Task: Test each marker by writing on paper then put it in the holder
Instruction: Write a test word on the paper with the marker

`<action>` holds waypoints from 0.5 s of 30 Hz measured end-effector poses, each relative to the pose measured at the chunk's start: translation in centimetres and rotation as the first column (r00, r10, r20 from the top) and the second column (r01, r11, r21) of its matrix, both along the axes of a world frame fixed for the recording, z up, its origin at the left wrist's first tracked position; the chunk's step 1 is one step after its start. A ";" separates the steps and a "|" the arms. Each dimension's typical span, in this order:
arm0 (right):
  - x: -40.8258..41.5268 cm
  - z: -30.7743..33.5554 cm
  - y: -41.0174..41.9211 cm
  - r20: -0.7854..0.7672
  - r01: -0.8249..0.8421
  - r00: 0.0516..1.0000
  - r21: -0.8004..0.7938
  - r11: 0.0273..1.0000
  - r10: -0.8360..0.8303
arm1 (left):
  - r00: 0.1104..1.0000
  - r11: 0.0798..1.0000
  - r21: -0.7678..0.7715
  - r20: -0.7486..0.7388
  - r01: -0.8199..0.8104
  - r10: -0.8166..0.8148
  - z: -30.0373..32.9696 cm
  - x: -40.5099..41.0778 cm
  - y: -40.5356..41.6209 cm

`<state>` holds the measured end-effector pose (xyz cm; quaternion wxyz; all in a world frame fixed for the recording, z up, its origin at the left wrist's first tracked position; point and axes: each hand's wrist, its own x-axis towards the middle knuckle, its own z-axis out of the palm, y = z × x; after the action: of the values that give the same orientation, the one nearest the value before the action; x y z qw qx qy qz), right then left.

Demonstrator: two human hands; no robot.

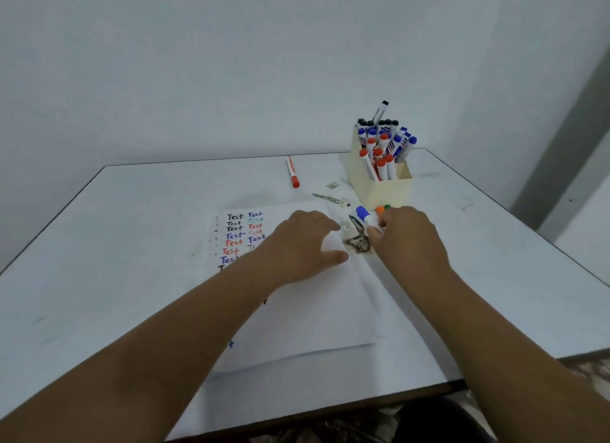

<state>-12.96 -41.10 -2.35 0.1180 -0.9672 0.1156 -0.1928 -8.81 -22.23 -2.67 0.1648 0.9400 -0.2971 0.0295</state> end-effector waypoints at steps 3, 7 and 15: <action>0.7 -0.4 -0.5 -0.038 0.018 0.999 0.002 1.000 -0.018 | 1.000 0.998 0.068 0.002 0.009 -0.009 -0.5 1.0 -2.3; 1.4 -1.2 -0.9 -0.039 0.004 0.999 0.048 0.999 -0.002 | 1.000 0.997 0.074 0.006 0.008 -0.008 -0.9 1.8 -3.0; 2.8 -0.6 -0.1 0.050 -0.102 0.993 -0.014 0.995 0.103 | 0.998 0.999 0.005 -0.026 -0.054 0.054 -1.1 3.9 3.6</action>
<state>-10.15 -41.16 -2.97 0.1252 -0.9673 0.0617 -0.2117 -4.96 -18.58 -3.81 0.1658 0.9484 -0.2695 0.0210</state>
